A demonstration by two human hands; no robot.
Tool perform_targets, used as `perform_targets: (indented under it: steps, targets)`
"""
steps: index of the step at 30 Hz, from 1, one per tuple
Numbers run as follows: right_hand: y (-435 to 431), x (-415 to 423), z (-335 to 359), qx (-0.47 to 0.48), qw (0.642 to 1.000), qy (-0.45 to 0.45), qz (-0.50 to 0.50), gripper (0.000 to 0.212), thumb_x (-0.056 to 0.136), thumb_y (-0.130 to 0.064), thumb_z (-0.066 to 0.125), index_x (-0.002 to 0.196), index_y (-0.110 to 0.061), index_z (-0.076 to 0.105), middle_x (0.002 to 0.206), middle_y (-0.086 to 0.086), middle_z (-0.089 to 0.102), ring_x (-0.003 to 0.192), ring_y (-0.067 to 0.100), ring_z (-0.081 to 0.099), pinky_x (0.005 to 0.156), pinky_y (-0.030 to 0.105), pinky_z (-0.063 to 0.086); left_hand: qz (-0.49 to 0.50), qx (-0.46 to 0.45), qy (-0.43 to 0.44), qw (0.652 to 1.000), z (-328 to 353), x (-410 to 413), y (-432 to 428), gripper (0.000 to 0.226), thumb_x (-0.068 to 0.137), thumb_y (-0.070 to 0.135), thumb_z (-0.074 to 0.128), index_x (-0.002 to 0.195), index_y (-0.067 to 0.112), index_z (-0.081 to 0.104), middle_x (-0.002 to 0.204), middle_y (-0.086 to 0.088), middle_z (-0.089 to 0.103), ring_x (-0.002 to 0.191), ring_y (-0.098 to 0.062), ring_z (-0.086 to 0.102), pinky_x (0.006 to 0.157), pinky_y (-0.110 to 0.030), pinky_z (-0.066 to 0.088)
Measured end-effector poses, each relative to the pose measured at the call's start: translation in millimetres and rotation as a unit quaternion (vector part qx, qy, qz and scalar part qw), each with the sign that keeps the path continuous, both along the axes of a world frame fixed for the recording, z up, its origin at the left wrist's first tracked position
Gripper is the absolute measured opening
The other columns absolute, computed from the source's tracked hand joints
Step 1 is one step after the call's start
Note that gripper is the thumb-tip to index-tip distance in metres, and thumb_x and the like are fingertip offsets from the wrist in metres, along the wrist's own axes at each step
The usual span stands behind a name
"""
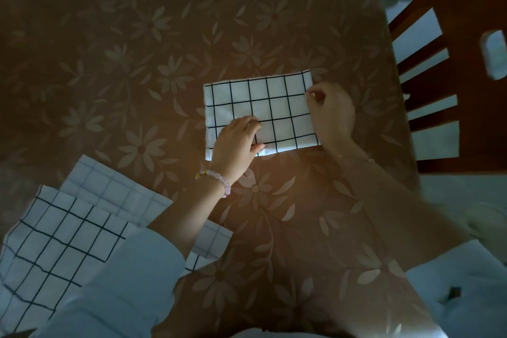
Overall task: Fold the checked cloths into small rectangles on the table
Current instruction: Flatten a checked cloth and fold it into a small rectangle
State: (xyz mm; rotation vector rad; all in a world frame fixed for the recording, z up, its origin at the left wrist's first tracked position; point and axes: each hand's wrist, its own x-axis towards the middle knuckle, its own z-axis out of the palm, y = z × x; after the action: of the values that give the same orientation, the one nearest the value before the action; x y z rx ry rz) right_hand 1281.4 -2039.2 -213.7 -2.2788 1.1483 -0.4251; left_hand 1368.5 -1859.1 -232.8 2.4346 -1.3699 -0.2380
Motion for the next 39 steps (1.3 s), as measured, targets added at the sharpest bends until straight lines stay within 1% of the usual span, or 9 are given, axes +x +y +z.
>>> perform_targets:
  steps: [5, 10, 14, 18, 21, 25, 32, 35, 39]
  targets:
    - [60, -18, 2, -0.026, 0.986, -0.079, 0.144, 0.015, 0.089, -0.012, 0.055, 0.099, -0.01, 0.066, 0.088, 0.005, 0.065, 0.08, 0.021, 0.06, 0.065, 0.035, 0.051, -0.003, 0.004, 0.007, 1.0, -2, 0, 1, 0.038, 0.078, 0.022, 0.073, 0.11, 0.005, 0.062, 0.115, -0.009, 0.062, 0.106, -0.029, 0.057, 0.089, -0.04, 0.046]
    - [66, -45, -1, 0.001, 0.997, -0.068, 0.031, 0.019, 0.089, -0.012, 0.057, 0.107, -0.012, 0.065, 0.104, 0.005, 0.062, 0.097, 0.024, 0.056, 0.076, 0.03, 0.045, -0.011, 0.004, 0.015, 1.0, -2, 2, 4, 0.041, 0.082, 0.027, 0.069, 0.116, 0.007, 0.059, 0.121, -0.007, 0.058, 0.113, -0.027, 0.054, 0.094, -0.038, 0.042]
    - [37, -72, 1, 0.085, 0.993, -0.007, -0.084, 0.018, 0.091, -0.031, 0.055, 0.104, -0.021, 0.064, 0.099, -0.005, 0.057, 0.098, 0.018, 0.054, 0.08, 0.029, 0.045, -0.018, -0.005, 0.009, 1.0, -3, 3, 6, 0.041, 0.078, 0.025, 0.073, 0.112, 0.005, 0.06, 0.117, -0.009, 0.06, 0.107, -0.029, 0.057, 0.09, -0.039, 0.045]
    - [23, -81, 3, 0.234, 0.97, 0.006, -0.059, 0.022, 0.091, -0.038, 0.055, 0.099, -0.022, 0.067, 0.083, -0.013, 0.063, 0.078, 0.002, 0.058, 0.063, 0.017, 0.041, -0.019, -0.01, 0.01, 1.0, -4, 3, 6, 0.041, 0.077, 0.024, 0.074, 0.109, 0.003, 0.061, 0.115, -0.01, 0.061, 0.105, -0.03, 0.058, 0.088, -0.04, 0.046]
    - [19, -80, 2, 0.284, 0.957, -0.029, -0.055, 0.015, 0.088, -0.035, 0.062, 0.097, -0.025, 0.068, 0.088, -0.012, 0.066, 0.086, 0.006, 0.061, 0.071, 0.018, 0.045, -0.023, -0.01, 0.015, 1.0, -5, 4, 7, 0.041, 0.077, 0.024, 0.073, 0.111, 0.004, 0.06, 0.117, -0.009, 0.06, 0.107, -0.03, 0.057, 0.089, -0.039, 0.045]
    - [17, -80, 2, 0.298, 0.952, -0.04, -0.05, 0.012, 0.085, -0.034, 0.065, 0.092, -0.026, 0.068, 0.089, -0.005, 0.067, 0.086, 0.01, 0.061, 0.076, 0.024, 0.047, -0.024, -0.007, 0.022, 0.999, -3, 5, 7, 0.041, 0.078, 0.024, 0.072, 0.112, 0.004, 0.059, 0.121, -0.009, 0.058, 0.109, -0.03, 0.055, 0.09, -0.038, 0.043]
    - [15, -77, 14, 0.322, 0.943, -0.076, -0.015, 0.005, 0.084, -0.031, 0.067, 0.089, -0.033, 0.066, 0.098, 0.004, 0.066, 0.086, 0.01, 0.056, 0.079, 0.02, 0.046, -0.027, -0.007, 0.024, 0.999, -3, 5, 7, 0.043, 0.077, 0.022, 0.074, 0.112, 0.003, 0.059, 0.121, -0.01, 0.058, 0.107, -0.031, 0.056, 0.09, -0.04, 0.043]
    - [13, -76, 14, 0.329, 0.943, -0.045, 0.005, 0.009, 0.083, -0.034, 0.067, 0.09, -0.027, 0.07, 0.096, 0.009, 0.067, 0.085, 0.017, 0.06, 0.081, 0.03, 0.049, -0.03, -0.005, 0.022, 0.999, -3, 5, 7, 0.043, 0.077, 0.023, 0.074, 0.112, 0.003, 0.059, 0.12, -0.01, 0.058, 0.107, -0.031, 0.056, 0.089, -0.039, 0.043]
    - [10, -79, 9, 0.309, 0.951, 0.001, 0.018, 0.011, 0.085, -0.034, 0.065, 0.086, -0.024, 0.07, 0.082, -0.003, 0.068, 0.077, 0.008, 0.06, 0.071, 0.022, 0.045, -0.039, 0.003, 0.027, 0.999, -4, 7, 9, 0.047, 0.077, 0.026, 0.074, 0.115, 0.005, 0.058, 0.124, -0.009, 0.056, 0.112, -0.03, 0.054, 0.093, -0.04, 0.042]
